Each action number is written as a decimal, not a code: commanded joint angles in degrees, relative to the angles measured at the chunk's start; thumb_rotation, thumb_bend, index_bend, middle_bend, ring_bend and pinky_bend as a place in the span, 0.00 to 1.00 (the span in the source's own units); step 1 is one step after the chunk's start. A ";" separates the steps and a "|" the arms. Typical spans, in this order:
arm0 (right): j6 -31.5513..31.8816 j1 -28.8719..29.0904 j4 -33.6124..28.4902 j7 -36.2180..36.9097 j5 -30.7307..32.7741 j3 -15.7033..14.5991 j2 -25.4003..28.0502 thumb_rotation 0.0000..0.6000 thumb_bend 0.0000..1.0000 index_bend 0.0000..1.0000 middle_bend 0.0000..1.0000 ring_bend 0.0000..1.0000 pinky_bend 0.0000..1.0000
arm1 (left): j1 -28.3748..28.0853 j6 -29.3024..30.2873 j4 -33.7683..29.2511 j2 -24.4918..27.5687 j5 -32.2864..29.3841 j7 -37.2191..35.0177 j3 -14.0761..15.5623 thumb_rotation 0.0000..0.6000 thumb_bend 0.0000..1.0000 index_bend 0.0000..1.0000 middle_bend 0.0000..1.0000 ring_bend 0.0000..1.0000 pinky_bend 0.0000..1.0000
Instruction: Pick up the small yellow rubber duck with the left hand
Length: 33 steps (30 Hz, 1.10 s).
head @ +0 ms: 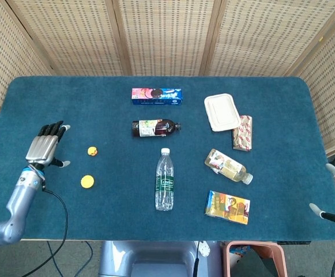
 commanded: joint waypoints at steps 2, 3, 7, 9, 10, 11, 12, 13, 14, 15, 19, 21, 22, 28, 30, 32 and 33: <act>-0.55 0.16 0.40 0.30 0.70 0.20 -0.06 1.00 0.00 0.00 0.00 0.00 0.00 | -3.51 -3.02 5.35 -4.15 -3.68 1.57 -0.16 1.00 0.19 0.35 0.00 0.00 0.00; -0.68 0.20 0.50 0.28 0.87 0.24 -0.09 1.00 0.00 0.00 0.00 0.00 0.00 | -3.91 -3.30 6.07 -4.68 -3.94 1.80 0.05 1.00 0.20 0.35 0.00 0.00 0.00; -1.05 0.30 0.74 0.13 1.43 0.34 -0.23 1.00 0.00 0.00 0.00 0.00 0.00 | -5.18 -4.02 8.28 -6.48 -4.75 2.45 0.64 1.00 0.22 0.39 0.00 0.00 0.00; -1.18 0.33 0.83 0.03 1.65 0.36 -0.31 1.00 0.00 0.00 0.00 0.00 0.00 | -5.79 -4.32 9.71 -7.56 -5.27 2.79 0.98 1.00 0.24 0.39 0.00 0.00 0.00; -1.25 0.34 0.90 -0.01 1.75 0.37 -0.37 1.00 0.00 0.00 0.00 0.00 0.00 | -6.16 -4.56 10.64 -8.22 -5.67 2.90 1.12 1.00 0.26 0.39 0.00 0.00 0.00; -1.30 0.35 0.95 -0.05 1.82 0.37 -0.39 1.00 0.00 0.00 0.00 0.00 0.00 | -6.42 -4.81 11.27 -8.68 -5.98 2.87 1.18 1.00 0.28 0.39 0.00 0.00 0.00; -1.38 0.37 1.01 -0.10 1.97 0.41 -0.43 1.00 0.00 0.00 0.00 0.00 0.00 | -6.82 -5.47 12.10 -9.28 -6.35 2.76 1.31 1.00 0.28 0.39 0.00 0.00 0.00; -1.42 0.38 1.05 -0.12 2.07 0.43 -0.45 1.00 0.00 0.00 0.00 0.00 0.00 | -7.10 -6.05 12.72 -9.67 -6.46 2.60 1.46 1.00 0.29 0.39 0.00 0.00 0.00; -1.46 0.38 1.08 -0.11 2.15 0.45 -0.46 1.00 0.00 0.00 0.00 0.00 0.00 | -7.36 -6.53 13.37 -10.07 -6.40 2.37 1.60 1.00 0.30 0.39 0.00 0.00 0.00; -1.50 0.40 1.11 -0.11 2.23 0.49 -0.47 1.00 0.00 0.00 0.00 0.00 0.00 | -7.55 -6.93 14.03 -10.52 -6.31 2.11 1.77 1.00 0.30 0.39 0.00 0.00 0.00; -1.96 0.53 1.39 -0.05 2.78 0.61 -0.54 1.00 0.00 0.00 0.00 0.00 0.00 | -8.17 -8.17 16.57 -12.36 -5.87 0.83 2.24 1.00 0.30 0.39 0.00 0.00 0.00; -2.20 0.60 1.55 -0.03 3.06 0.68 -0.59 1.00 0.00 0.00 0.00 0.00 0.00 | -8.45 -8.63 17.64 -13.16 -5.61 0.43 2.46 1.00 0.30 0.39 0.00 0.00 0.00; -2.29 0.63 1.63 0.01 3.19 0.71 -0.60 1.00 0.00 0.00 0.00 0.00 0.00 | -8.54 -8.82 18.04 -13.47 -5.50 0.22 2.54 1.00 0.29 0.39 0.00 0.00 0.00; -3.03 0.87 2.12 0.26 3.93 0.90 -0.73 1.00 0.00 0.00 0.00 0.00 0.00 | -9.29 -9.63 21.42 -15.70 -5.53 -0.73 2.60 1.00 0.30 0.39 0.00 0.00 0.00; -3.23 0.93 2.25 0.34 4.07 0.94 -0.75 1.00 0.00 0.00 0.00 0.00 0.00 | -9.59 -10.14 22.27 -16.30 -5.37 -1.30 2.53 1.00 0.30 0.39 0.00 0.00 0.00; -3.34 0.97 2.34 0.42 4.18 0.98 -0.77 1.00 0.00 0.00 0.00 0.00 0.00 | -9.84 -10.82 23.09 -16.87 -5.09 -2.14 2.46 1.00 0.31 0.42 0.00 0.00 0.00; -3.35 0.97 2.38 0.44 4.25 1.01 -0.78 1.00 0.00 0.00 0.00 0.00 0.00 | -10.00 -11.08 23.59 -17.20 -4.97 -2.33 2.50 1.00 0.31 0.44 0.00 0.00 0.00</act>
